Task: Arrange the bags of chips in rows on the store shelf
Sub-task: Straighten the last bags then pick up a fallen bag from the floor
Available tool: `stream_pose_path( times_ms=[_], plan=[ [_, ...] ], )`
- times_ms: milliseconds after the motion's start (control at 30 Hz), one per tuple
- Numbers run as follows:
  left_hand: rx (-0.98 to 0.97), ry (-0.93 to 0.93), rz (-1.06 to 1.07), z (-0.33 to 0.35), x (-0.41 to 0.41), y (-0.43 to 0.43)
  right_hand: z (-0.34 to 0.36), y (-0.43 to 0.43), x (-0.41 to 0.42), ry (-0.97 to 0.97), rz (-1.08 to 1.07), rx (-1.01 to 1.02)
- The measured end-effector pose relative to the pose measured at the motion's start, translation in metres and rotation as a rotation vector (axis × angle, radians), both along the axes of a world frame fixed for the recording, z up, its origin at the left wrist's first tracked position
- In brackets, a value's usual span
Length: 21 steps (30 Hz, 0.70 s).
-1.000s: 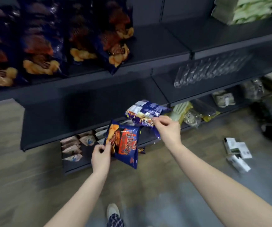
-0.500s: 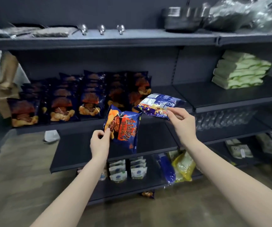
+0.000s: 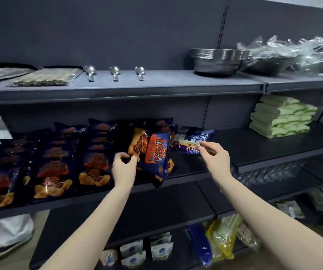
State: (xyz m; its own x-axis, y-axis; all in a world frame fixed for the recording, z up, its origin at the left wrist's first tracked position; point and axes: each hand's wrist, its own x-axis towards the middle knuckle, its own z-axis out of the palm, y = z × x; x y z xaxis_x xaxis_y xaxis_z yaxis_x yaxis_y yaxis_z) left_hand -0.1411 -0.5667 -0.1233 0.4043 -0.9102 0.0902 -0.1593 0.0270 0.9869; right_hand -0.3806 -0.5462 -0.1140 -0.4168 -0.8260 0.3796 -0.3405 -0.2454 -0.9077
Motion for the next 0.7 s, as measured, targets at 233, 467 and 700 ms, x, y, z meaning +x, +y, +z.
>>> stream_pose_path(
  times_ms=[233,467,700],
  plan=[
    [-0.008,-0.14,-0.156,0.015,-0.028,-0.092,0.005,-0.077,-0.011,0.096,-0.131,0.065],
    [0.063,-0.132,-0.176,0.008,-0.082,-0.132,-0.018,-0.131,-0.046,0.022,-0.153,0.157],
    [0.165,-0.091,-0.193,-0.041,-0.158,-0.145,-0.044,-0.175,-0.084,0.124,-0.104,0.27]
  ],
)
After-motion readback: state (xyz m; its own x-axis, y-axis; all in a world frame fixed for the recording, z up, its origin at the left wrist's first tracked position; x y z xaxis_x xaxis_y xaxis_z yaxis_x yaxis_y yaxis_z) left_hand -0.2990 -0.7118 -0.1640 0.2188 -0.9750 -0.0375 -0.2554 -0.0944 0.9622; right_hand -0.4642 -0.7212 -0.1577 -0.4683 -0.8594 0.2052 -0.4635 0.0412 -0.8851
